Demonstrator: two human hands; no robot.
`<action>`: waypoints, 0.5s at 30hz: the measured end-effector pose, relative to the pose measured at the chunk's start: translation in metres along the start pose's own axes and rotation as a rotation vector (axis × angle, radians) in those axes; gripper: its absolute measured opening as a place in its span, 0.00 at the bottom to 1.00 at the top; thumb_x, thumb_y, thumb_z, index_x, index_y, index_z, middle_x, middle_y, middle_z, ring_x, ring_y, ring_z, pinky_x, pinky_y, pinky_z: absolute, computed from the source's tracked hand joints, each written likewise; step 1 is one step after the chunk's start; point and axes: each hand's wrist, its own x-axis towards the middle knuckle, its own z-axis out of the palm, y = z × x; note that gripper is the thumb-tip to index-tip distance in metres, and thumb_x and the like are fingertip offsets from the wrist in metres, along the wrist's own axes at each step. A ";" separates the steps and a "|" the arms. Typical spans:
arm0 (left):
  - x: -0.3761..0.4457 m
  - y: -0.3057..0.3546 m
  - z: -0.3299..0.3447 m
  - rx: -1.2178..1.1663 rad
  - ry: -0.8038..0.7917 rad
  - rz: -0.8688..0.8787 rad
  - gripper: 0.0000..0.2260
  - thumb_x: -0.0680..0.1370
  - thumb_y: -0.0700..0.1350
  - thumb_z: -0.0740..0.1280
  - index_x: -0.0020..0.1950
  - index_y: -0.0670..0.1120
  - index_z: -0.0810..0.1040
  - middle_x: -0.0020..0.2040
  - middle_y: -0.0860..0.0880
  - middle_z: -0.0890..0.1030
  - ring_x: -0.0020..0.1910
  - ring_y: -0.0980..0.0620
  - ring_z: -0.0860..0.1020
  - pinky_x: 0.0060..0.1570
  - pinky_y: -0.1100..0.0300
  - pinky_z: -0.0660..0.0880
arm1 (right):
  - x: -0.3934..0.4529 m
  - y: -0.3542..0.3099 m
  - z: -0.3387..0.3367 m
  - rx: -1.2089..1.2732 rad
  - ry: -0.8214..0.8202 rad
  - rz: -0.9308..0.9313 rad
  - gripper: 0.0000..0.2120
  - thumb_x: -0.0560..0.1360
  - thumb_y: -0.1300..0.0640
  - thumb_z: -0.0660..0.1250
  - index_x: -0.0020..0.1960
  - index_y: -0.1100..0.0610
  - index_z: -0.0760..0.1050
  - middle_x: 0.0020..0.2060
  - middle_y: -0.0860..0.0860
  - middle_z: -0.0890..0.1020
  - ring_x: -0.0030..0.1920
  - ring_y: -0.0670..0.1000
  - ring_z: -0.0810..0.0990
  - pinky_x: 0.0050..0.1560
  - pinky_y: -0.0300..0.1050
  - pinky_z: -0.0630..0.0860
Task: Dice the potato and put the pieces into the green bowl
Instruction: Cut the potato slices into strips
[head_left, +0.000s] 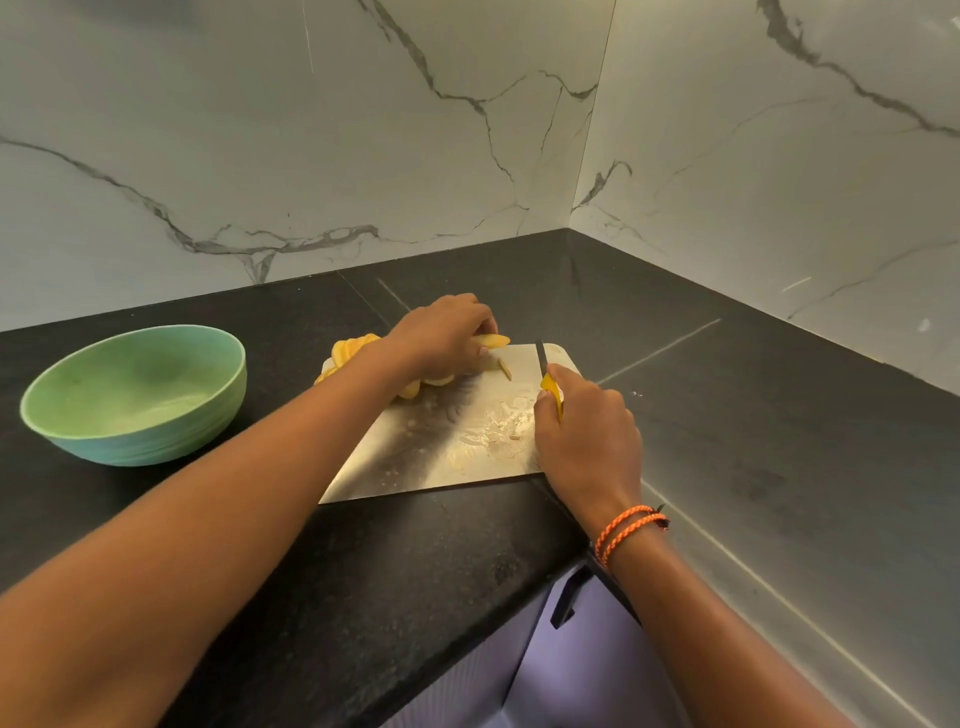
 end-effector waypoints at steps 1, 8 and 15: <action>-0.002 -0.003 -0.002 -0.051 0.007 0.018 0.11 0.82 0.46 0.71 0.65 0.53 0.79 0.61 0.53 0.76 0.59 0.50 0.75 0.53 0.53 0.73 | 0.000 0.000 0.000 0.007 0.006 0.001 0.18 0.83 0.52 0.60 0.71 0.52 0.75 0.47 0.54 0.85 0.44 0.56 0.83 0.43 0.53 0.81; -0.033 -0.011 -0.007 -0.095 -0.078 0.109 0.22 0.81 0.38 0.72 0.69 0.61 0.79 0.65 0.57 0.76 0.62 0.55 0.74 0.57 0.56 0.75 | 0.000 -0.002 0.000 -0.011 0.000 0.004 0.16 0.83 0.52 0.60 0.69 0.53 0.76 0.44 0.53 0.85 0.39 0.52 0.80 0.38 0.48 0.79; -0.047 -0.001 0.012 -0.004 0.158 -0.064 0.15 0.80 0.57 0.73 0.65 0.56 0.84 0.62 0.57 0.83 0.54 0.55 0.79 0.45 0.57 0.73 | -0.004 -0.005 -0.002 -0.012 -0.043 -0.076 0.20 0.83 0.51 0.59 0.74 0.51 0.72 0.45 0.53 0.85 0.43 0.55 0.82 0.44 0.53 0.81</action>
